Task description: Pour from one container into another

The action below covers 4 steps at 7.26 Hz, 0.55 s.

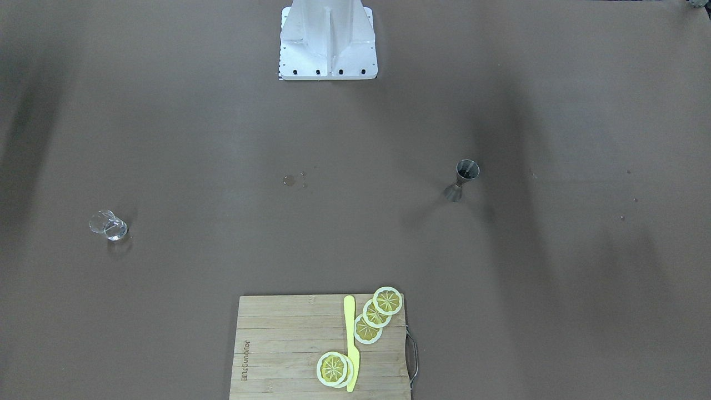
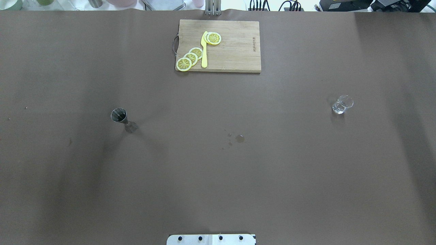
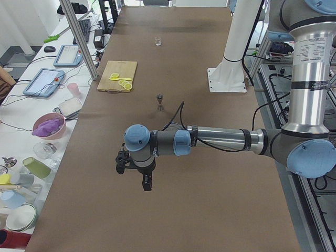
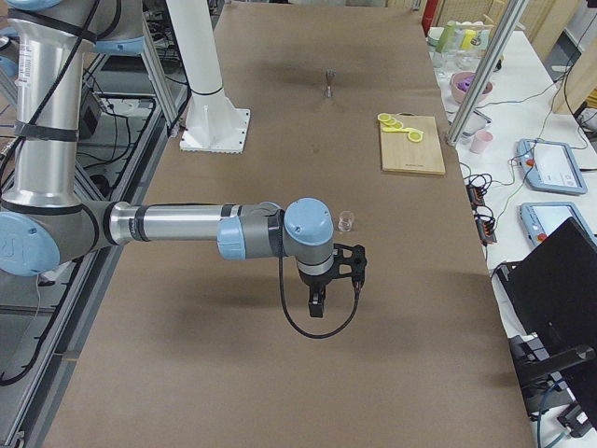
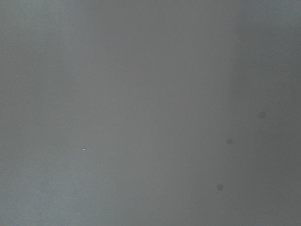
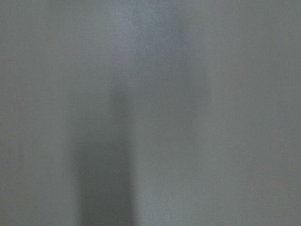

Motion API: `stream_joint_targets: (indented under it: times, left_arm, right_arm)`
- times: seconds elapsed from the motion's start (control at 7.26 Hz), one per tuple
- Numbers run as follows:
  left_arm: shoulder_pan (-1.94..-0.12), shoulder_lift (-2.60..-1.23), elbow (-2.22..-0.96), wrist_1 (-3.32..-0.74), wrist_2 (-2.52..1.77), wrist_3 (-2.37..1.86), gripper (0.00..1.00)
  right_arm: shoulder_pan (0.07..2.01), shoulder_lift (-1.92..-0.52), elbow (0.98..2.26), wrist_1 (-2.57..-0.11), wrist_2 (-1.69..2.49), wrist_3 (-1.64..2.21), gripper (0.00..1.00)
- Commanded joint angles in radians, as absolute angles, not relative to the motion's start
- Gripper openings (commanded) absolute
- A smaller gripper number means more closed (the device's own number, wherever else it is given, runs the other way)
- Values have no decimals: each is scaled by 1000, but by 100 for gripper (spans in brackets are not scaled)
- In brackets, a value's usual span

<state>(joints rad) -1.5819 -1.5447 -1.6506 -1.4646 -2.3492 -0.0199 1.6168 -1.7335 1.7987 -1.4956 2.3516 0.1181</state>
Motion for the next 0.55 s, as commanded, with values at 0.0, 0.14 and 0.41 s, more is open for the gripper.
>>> stream_joint_targets:
  times: [0.0,0.14,0.41]
  left_arm:
    - [-1583,-1543,-1648,-1465,-2350,-20,98]
    - [-1582,-1545,-1647,-1465,-2350,-20,98]
    - [-1583,-1545,-1640,-1465,-2350,-20,98]
  right_arm:
    - [1617,-1738,1827,-1511,2355,120,100]
    - [1617,-1741,1822,-1502,2353,120,100]
    - [1617,-1740,1825,-1500,2353,121,100]
